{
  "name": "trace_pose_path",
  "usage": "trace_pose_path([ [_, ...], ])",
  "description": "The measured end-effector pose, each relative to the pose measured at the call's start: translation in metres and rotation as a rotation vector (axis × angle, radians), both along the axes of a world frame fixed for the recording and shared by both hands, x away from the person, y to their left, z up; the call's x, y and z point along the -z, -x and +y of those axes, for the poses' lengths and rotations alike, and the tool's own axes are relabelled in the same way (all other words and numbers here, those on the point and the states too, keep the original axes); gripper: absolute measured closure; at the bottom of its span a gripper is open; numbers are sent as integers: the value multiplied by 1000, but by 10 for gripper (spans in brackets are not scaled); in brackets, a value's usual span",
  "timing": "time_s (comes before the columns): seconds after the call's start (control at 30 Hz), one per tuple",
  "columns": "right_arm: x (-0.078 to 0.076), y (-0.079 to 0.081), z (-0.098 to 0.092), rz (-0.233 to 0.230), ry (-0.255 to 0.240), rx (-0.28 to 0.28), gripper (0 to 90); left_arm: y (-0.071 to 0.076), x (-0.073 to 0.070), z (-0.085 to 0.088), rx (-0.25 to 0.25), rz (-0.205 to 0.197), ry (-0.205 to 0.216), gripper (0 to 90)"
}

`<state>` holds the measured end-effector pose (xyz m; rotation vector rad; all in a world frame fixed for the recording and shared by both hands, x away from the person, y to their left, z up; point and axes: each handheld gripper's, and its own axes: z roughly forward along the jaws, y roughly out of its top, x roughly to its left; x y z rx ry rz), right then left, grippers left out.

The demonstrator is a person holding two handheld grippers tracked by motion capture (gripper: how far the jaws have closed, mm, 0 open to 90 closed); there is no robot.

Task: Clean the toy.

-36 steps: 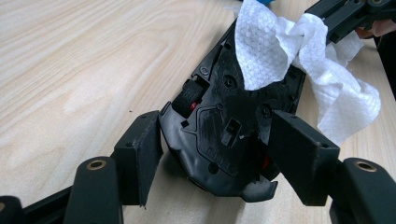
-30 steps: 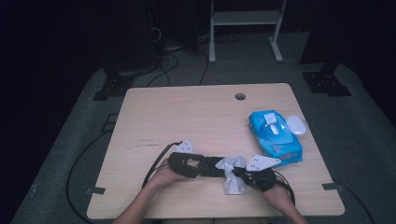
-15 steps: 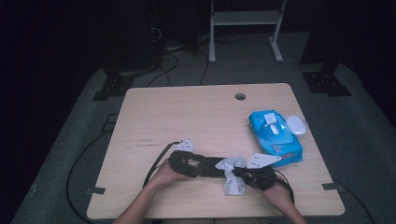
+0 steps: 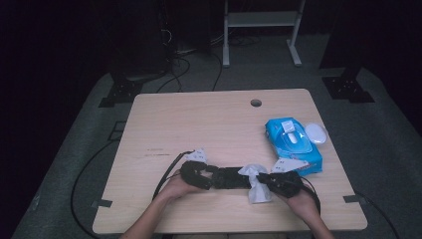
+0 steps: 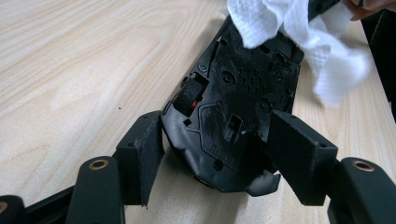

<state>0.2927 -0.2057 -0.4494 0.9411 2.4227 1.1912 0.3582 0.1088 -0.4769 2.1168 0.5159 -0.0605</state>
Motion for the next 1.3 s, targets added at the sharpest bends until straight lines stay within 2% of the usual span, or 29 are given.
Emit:
trace_pose_path([
  [0.07, 1, 0, -2, 14, -5, -1, 844, 0, 0, 0, 4, -8, -4, 360],
  [0.13, 3, 0, 0, 37, -14, -25, 837, 0, -1, 0, 5, -11, -6, 360],
  [0.17, 3, 1, 1, 34, -14, -28, 836, 0, 0, 0, 4, -10, -5, 360],
  [0.27, 1, -1, 4, 44, -57, -48, 835, 0, 0, 0, 3, -6, -2, 361],
  [0.33, 0, -2, 8, 75, -85, -76, 834, 0, 0, 0, 4, -6, -2, 360],
  [0.43, 3, -3, 13, 100, -81, -90, 829, 0, 0, 0, 4, -7, -2, 360],
  [0.53, 6, -4, 13, 115, -98, -90, 830, 1, 0, 0, 2, -8, -2, 361],
  [0.63, 6, -3, 14, 107, -87, -94, 832, 1, 0, 0, 1, -7, -1, 360],
  [0.77, 6, 2, 17, 60, -44, -109, 840, 0, 0, 0, -12, 3, -2, 341],
  [0.9, 7, 5, 17, 31, -37, -121, 844, -1, 1, 0, -21, 19, 1, 310],
  [1.07, 8, 7, 18, 3, -20, -131, 845, -7, 3, -1, -13, 91, 6, 301],
  [1.1, 8, 7, 18, -1, -19, -133, 845, -9, 4, -1, 3, 108, 21, 318],
  [1.13, 8, 7, 18, -1, -17, -133, 845, -9, 3, -2, 0, 110, 17, 351],
  [1.2, 8, 8, 18, -4, -16, -133, 846, -10, 3, -2, 0, 121, 12, 350],
  [1.3, 8, 9, 19, -17, -12, -134, 845, -11, 4, -1, -14, 162, 25, 360],
])
